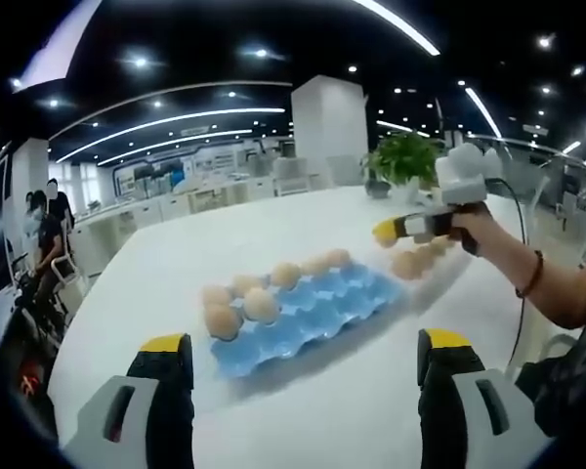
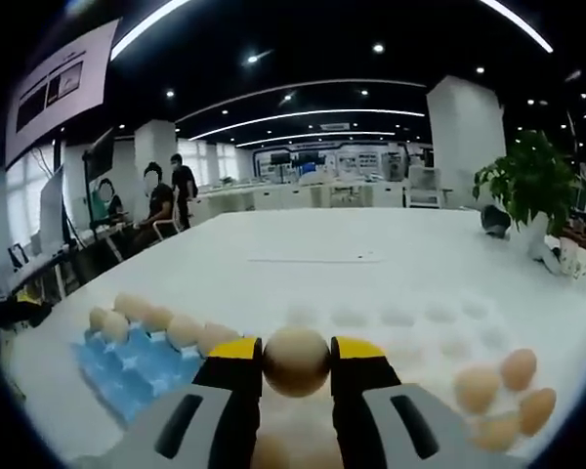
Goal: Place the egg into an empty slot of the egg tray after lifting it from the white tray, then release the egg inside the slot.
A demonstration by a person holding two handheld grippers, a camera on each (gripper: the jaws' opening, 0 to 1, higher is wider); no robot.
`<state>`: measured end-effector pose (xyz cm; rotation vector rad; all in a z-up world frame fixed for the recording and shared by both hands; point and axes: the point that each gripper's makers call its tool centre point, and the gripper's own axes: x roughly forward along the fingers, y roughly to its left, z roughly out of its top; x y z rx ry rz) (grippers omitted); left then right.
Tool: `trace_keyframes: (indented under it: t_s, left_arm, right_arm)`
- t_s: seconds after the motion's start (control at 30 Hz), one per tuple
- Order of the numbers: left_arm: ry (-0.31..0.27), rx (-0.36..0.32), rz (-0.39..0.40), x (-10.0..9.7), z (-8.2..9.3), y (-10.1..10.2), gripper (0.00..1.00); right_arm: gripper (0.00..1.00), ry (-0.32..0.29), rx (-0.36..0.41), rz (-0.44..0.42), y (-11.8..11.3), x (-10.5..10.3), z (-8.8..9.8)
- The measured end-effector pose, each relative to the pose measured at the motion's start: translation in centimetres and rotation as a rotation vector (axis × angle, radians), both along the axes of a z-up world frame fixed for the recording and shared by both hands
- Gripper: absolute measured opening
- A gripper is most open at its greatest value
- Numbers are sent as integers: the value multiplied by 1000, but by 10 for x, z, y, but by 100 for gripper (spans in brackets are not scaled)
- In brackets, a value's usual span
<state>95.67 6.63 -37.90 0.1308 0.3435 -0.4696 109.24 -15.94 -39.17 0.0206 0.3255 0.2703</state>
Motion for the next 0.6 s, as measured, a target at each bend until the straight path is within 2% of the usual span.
trace_keyframes:
  t_s: [0.4,0.6]
  left_arm:
    - [4,2,6,0,-1,3,97]
    - [-11,-7,-2,-1,2,2,98]
  right_arm:
    - [27,16,9,73,33,1,-4]
    - [27,17,32,141,58,-2,-6]
